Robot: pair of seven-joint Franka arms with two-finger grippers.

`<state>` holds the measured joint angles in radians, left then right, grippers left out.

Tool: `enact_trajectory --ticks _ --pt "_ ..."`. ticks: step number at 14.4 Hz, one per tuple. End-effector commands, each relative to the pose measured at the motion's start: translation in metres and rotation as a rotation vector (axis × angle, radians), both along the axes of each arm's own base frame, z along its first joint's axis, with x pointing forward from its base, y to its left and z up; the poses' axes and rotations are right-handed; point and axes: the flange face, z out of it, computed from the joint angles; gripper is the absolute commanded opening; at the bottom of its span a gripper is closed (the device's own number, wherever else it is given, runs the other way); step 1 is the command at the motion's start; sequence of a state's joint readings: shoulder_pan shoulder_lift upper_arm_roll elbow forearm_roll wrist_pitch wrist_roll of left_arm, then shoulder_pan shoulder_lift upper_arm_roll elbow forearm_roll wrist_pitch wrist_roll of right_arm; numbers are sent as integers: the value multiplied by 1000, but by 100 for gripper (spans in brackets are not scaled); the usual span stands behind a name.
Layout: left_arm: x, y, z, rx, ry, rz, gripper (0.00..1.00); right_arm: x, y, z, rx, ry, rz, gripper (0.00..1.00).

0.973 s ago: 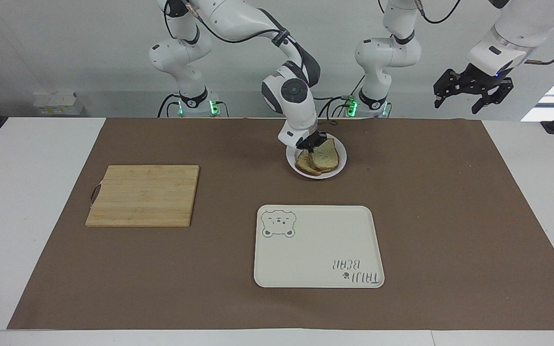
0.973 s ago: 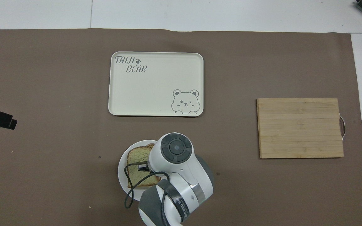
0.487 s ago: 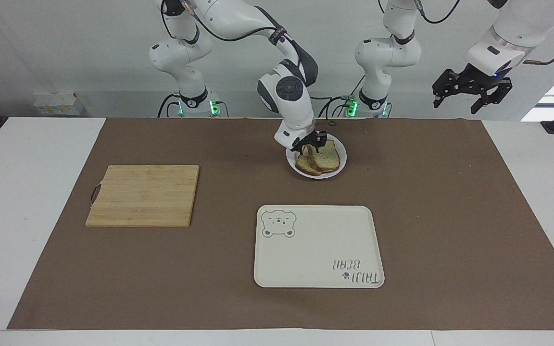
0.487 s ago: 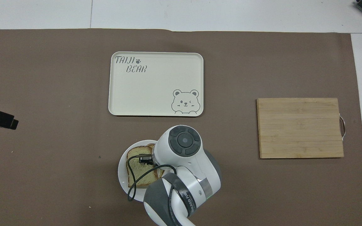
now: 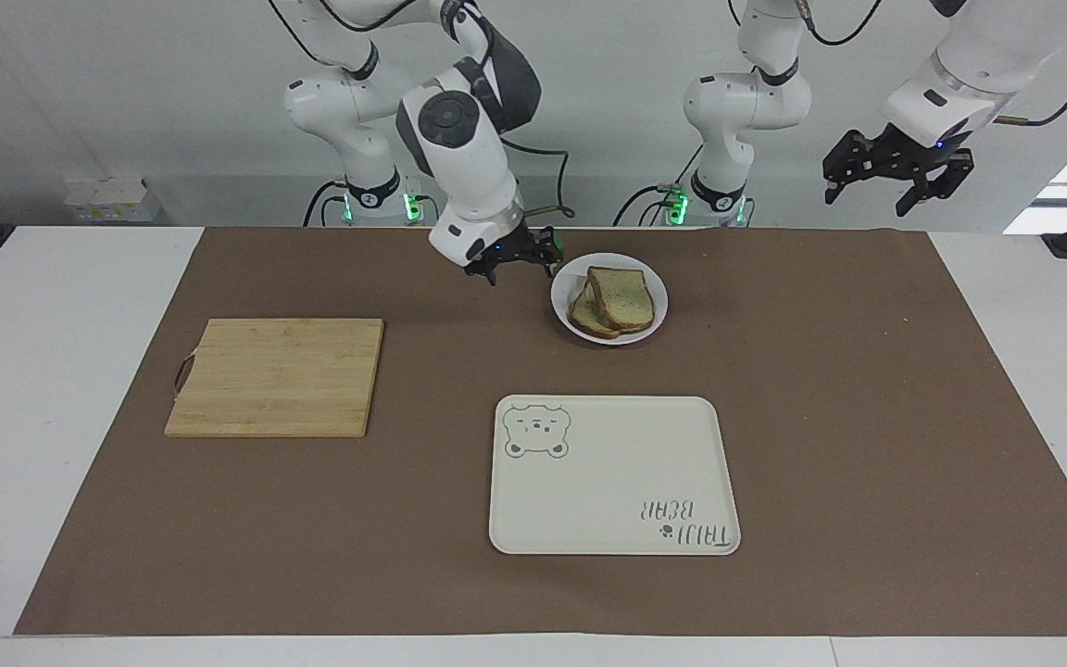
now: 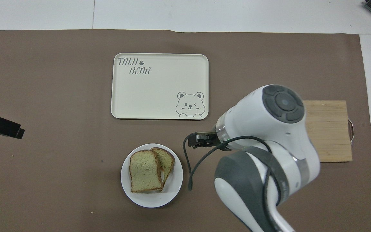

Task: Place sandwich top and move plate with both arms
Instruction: 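Withdraw the right gripper while the left gripper reaches toward the plate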

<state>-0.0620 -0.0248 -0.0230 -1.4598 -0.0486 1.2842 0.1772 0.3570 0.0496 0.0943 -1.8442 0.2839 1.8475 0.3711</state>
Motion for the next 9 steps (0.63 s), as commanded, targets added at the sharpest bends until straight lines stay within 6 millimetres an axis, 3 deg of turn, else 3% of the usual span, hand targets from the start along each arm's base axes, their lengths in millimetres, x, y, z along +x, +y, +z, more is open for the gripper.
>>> enact_trajectory --ticks 1,3,6,9 --pt "-15 0 -4 -52 2 8 100 19 -44 27 4 -34 18 100" --pt "-18 -3 -11 -83 -10 18 100 23 -75 47 -15 -90 41 100" --pt "-36 -9 -31 -163 15 23 100 26 -105 66 -76 -151 52 100" --pt "-46 -13 -70 -259 18 64 100 34 -123 89 -189 -229 63 100"
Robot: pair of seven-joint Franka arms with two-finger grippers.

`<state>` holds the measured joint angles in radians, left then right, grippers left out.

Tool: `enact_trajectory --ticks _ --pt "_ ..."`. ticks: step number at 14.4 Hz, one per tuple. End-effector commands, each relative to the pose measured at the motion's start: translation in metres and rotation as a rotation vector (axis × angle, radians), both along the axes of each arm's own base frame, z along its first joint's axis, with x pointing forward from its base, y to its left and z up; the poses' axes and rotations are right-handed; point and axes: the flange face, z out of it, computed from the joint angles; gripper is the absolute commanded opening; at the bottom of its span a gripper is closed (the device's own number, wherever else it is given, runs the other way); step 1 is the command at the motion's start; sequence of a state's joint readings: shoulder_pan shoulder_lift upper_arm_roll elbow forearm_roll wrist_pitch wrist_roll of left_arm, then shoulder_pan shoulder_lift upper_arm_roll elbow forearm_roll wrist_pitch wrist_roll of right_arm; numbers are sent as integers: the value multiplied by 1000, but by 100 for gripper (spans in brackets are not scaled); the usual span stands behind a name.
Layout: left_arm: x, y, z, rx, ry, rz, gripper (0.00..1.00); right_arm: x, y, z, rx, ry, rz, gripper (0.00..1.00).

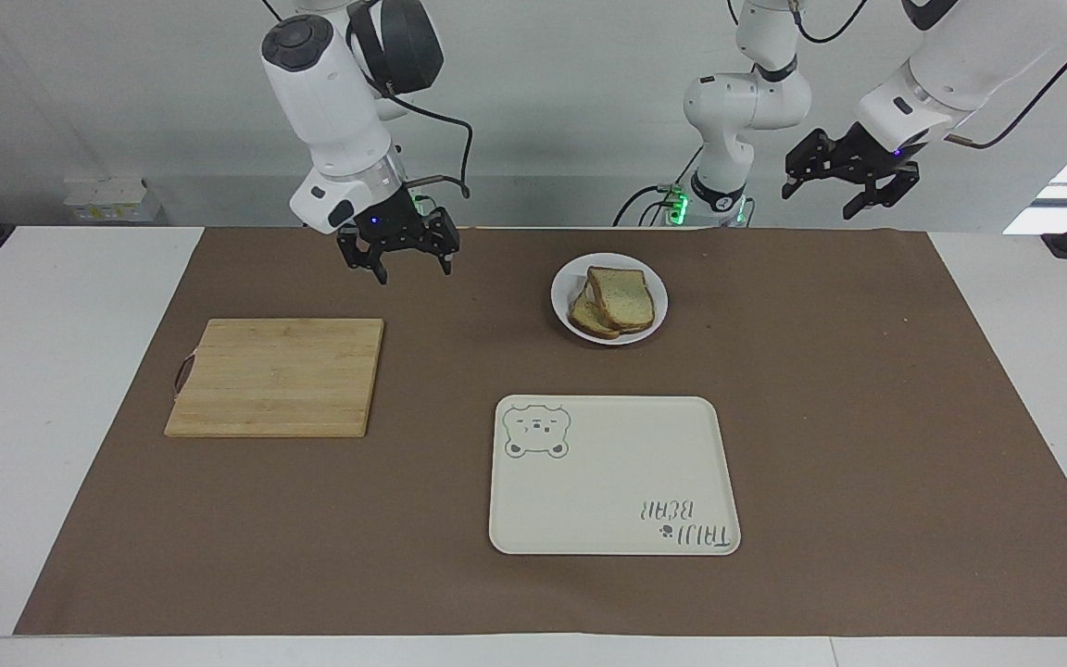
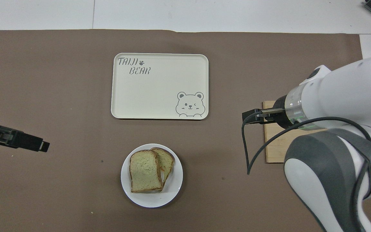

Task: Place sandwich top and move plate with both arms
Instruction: 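Withdraw the right gripper while the left gripper reaches toward the plate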

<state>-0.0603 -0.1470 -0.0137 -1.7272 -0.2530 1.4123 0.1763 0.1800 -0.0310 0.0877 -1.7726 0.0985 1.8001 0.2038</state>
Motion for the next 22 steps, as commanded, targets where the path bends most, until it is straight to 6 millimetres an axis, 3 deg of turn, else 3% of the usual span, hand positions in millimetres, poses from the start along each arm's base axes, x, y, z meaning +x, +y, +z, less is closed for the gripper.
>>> enact_trajectory --ticks 1,5,9,11,14,16,17,18,20,22 --pt "-23 3 -35 -86 -5 66 100 6 -15 21 -100 -61 27 100" --pt "-42 2 -95 -171 -25 149 100 16 -48 47 -130 -113 -28 100" --pt "-51 -3 -139 -281 -1 198 100 15 -58 51 -128 -109 -50 100" --pt "-57 -3 -166 -331 -3 202 100 15 -73 84 -124 -131 -82 100" --pt "-65 -2 -194 -383 15 224 99 10 -91 100 -117 -109 -119 100" --pt "-74 -1 -225 -436 -2 232 89 8 -103 104 -121 -93 -141 100" --pt "-79 1 -242 -465 -6 253 77 7 -110 111 -118 -99 -154 100" --pt "-85 4 -258 -478 -16 270 75 6 -117 117 -118 -98 -167 100" --pt "-90 4 -272 -517 -13 307 70 4 -133 124 -120 -95 -195 100" --pt "-96 7 -286 -539 -12 349 59 2 -151 126 -118 -81 -219 100"
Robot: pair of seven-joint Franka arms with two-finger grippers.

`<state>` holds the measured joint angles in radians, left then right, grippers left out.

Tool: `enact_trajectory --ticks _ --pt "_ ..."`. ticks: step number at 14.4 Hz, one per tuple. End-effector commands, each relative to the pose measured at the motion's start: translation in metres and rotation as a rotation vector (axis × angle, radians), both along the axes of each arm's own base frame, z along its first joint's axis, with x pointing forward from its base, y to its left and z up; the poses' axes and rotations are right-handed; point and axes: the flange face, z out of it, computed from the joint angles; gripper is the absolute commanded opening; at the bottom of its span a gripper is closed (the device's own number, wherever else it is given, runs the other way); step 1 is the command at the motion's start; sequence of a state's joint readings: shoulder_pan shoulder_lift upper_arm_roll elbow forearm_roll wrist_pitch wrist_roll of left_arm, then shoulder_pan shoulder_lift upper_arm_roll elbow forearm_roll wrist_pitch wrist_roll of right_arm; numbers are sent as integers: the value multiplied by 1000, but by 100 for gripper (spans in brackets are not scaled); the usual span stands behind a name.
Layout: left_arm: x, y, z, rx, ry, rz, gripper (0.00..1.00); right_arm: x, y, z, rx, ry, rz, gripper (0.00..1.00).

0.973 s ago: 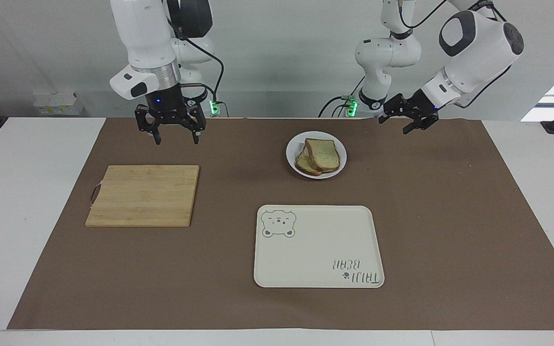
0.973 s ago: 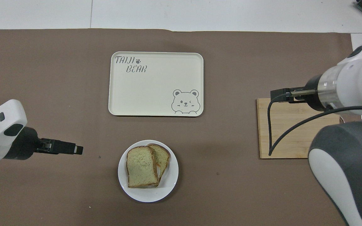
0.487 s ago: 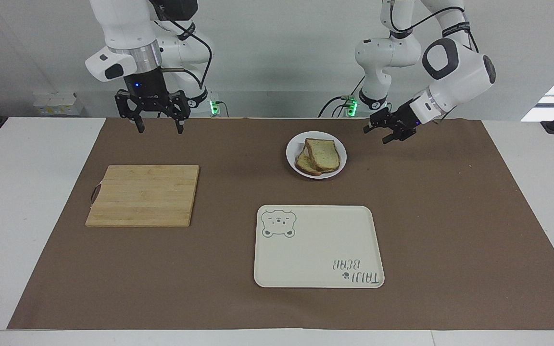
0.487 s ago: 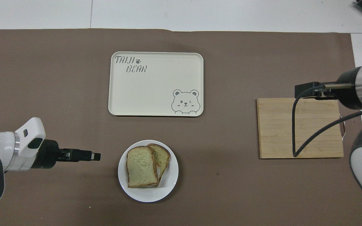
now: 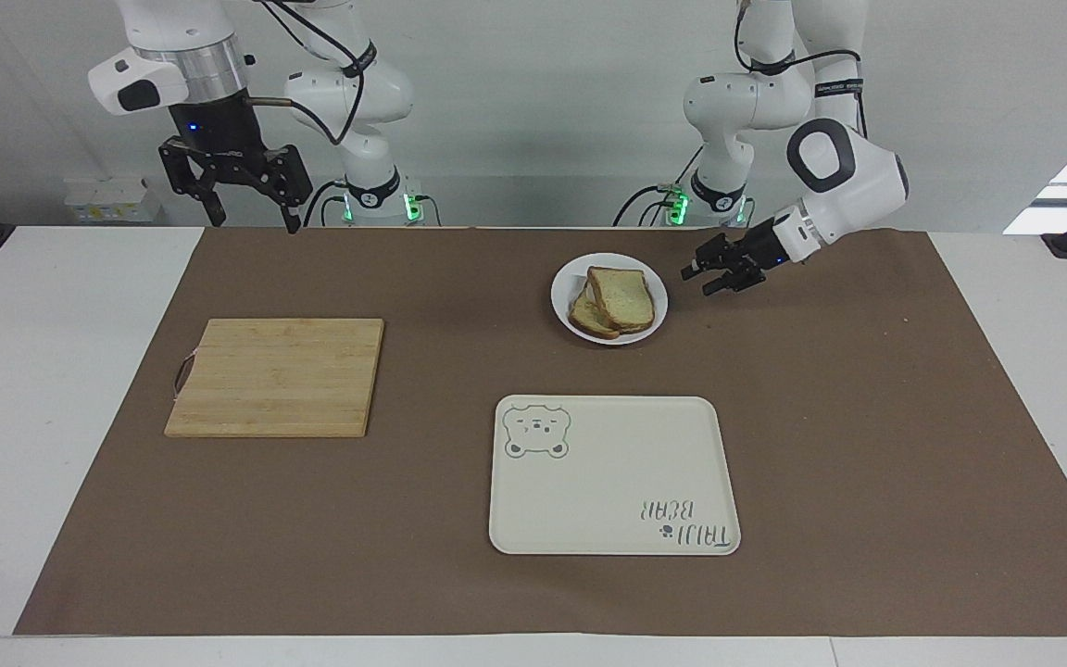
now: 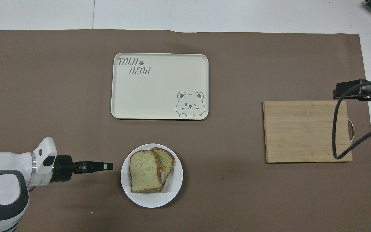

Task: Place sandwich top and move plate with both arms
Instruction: 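Withdraw the right gripper while the left gripper reaches toward the plate, then push the left gripper against the plate rim nearest it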

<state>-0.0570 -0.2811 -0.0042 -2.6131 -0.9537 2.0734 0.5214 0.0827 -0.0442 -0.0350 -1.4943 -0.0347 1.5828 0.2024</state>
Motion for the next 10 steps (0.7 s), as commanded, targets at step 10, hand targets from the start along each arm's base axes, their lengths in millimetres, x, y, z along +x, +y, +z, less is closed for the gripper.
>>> enact_trajectory --ticks 10 --pt "-27 3 -56 -67 -53 4 41 -28 -48 -9 -8 72 75 100"
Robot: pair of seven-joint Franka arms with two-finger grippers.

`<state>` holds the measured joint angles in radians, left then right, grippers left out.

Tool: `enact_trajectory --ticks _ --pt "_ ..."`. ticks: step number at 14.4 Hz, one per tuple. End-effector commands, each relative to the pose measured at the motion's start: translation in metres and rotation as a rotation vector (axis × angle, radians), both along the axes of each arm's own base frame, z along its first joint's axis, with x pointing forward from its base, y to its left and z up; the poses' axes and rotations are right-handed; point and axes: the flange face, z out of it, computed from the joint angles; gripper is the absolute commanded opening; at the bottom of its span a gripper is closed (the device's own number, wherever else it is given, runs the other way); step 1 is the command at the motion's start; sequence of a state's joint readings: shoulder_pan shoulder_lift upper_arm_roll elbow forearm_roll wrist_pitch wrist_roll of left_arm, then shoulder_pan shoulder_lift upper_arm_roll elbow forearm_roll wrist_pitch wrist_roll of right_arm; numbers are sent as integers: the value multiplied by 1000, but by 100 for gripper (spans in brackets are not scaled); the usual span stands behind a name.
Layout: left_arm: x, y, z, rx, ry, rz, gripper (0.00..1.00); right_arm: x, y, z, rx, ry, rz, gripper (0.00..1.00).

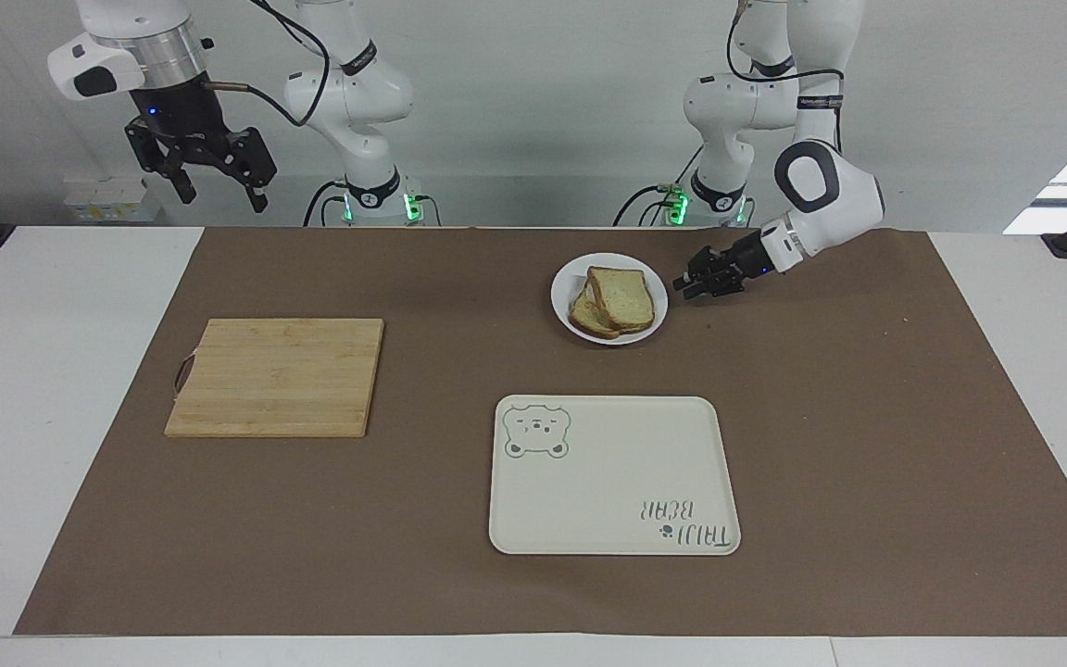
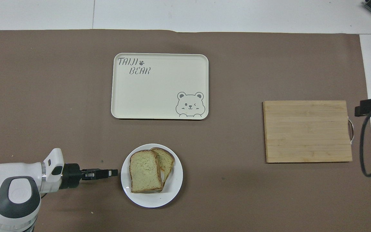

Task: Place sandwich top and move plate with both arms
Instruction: 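Push the left gripper against the plate rim nearest it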

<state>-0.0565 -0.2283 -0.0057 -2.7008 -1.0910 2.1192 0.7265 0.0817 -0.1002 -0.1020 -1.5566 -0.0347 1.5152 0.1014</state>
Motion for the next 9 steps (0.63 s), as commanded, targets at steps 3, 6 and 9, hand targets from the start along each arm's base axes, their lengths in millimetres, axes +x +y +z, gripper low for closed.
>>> enact_trajectory --ticks 3,6,9 --pt "-7 -5 -18 5 -2 -1 39 -9 -6 -10 3 19 49 100" --pt "-11 -10 -21 -10 10 8 39 -8 -5 -21 4 42 60 100" --pt "-13 -15 -25 -20 21 13 39 -8 -6 -23 0 48 129 100"
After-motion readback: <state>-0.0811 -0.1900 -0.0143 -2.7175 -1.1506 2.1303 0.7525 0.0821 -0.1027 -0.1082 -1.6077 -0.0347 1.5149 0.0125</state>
